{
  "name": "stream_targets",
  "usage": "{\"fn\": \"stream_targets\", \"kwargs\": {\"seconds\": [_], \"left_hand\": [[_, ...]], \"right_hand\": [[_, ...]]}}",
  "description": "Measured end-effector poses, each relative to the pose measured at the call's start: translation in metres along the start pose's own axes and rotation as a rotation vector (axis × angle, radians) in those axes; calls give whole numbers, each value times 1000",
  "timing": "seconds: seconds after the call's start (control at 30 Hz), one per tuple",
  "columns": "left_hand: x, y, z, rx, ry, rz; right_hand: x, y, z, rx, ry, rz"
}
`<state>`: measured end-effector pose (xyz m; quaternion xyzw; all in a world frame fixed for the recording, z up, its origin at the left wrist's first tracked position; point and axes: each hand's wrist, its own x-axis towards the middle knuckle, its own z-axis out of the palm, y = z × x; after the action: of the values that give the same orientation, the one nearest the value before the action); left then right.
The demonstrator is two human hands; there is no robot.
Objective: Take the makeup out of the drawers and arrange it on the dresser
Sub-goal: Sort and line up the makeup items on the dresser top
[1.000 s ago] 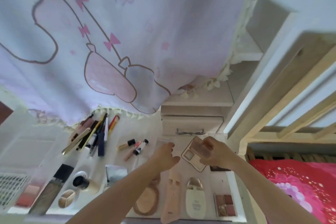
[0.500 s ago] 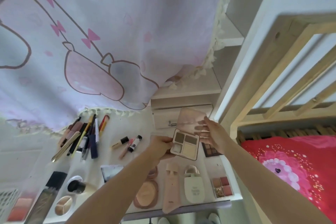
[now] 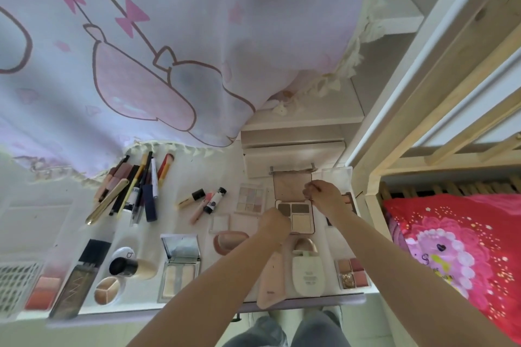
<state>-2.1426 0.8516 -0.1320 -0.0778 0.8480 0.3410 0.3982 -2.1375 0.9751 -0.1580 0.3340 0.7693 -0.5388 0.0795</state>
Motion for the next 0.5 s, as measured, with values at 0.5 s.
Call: {"fn": "stream_targets", "kwargs": {"seconds": [0.5], "left_hand": [[13, 3, 2, 456, -6, 89]], "right_hand": [[5, 2, 2, -257, 96, -15]]}}
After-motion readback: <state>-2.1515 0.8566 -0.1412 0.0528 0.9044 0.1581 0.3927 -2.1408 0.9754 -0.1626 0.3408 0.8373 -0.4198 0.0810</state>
